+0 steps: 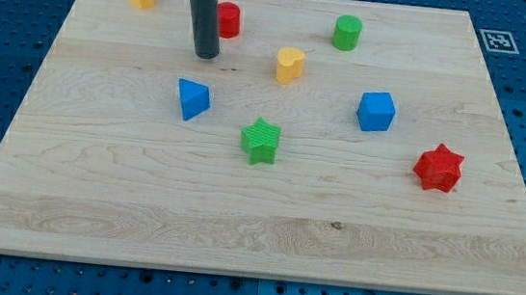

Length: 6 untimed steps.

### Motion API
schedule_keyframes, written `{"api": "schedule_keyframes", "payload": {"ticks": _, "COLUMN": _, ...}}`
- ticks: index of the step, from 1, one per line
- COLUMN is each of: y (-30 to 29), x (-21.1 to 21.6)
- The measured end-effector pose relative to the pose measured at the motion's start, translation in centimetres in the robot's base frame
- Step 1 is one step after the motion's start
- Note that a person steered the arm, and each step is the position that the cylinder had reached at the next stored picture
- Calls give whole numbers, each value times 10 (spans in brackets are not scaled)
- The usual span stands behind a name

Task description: Keep yellow heart in between green blocks

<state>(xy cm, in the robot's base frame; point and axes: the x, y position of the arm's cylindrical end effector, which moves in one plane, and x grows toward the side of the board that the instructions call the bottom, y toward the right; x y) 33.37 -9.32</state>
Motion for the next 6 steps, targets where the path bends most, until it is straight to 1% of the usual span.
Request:
{"api": "schedule_keyframes", "payload": {"ticks": 2, "y": 2, "x": 0}}
{"api": "schedule_keyframes", "payload": {"ticks": 4, "y": 32, "x": 0}}
{"api": "schedule_keyframes", "payload": {"ticks": 5, "y": 92, "x": -1}}
{"api": "schedule_keyframes", "payload": {"ticks": 6, "y": 136, "x": -1}}
